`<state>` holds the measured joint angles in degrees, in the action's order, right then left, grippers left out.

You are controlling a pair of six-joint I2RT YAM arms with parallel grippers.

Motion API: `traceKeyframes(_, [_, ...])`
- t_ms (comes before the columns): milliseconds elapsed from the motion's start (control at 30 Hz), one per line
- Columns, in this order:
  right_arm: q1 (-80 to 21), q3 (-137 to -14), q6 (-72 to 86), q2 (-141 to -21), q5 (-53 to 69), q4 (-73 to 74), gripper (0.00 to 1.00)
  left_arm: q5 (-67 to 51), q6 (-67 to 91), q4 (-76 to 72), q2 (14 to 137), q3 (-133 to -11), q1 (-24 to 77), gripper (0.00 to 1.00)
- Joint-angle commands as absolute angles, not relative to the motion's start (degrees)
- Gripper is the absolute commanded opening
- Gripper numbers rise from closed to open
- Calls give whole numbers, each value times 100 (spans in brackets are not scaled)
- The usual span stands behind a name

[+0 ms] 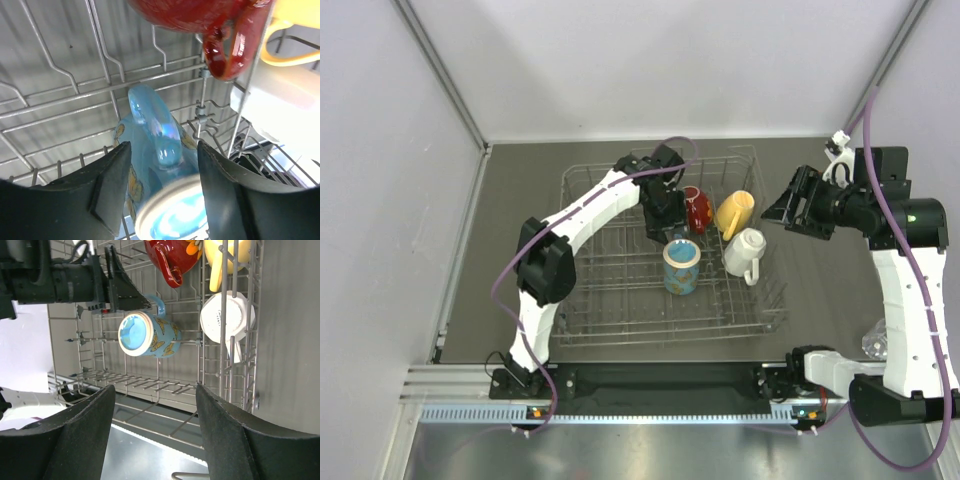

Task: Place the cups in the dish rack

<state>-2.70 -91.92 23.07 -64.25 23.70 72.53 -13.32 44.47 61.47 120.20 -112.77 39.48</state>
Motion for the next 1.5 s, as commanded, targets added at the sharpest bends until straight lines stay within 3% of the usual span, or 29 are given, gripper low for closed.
traceKeyframes(0, [-193, -9351, 2267, -6407, 2382, 7242, 65, -1239, 4491, 6021, 11286, -11355, 3955, 61])
traceKeyframes(433, [-202, -9597, 2522, -6574, 1759, 7286, 65, -958, 3947, 4783, 9388, -10776, 3938, 65])
traceKeyframes(700, [-44, -10290, 3190, -6706, 45, 7506, 65, -1713, 3165, 4095, 8482, -10116, 3929, 67])
traceKeyframes(900, [843, -11144, 3068, -7189, -983, 8190, 64, -2109, 2629, 4490, 8227, -10028, 3902, 67])
traceKeyframes(967, [1220, -10935, 3032, -7172, -1150, 8165, 63, -2179, 2225, 4605, 8113, -9828, 3902, 68])
traceKeyframes(1167, [2293, -8539, 2997, -6330, -1362, 7410, 63, -1907, 1266, 4738, 7393, -8783, 3841, 69])
traceKeyframes(1467, [2926, -6646, 3524, -5538, -1907, 6716, 63, -1723, 616, 4632, 6821, -8183, 3815, 73])
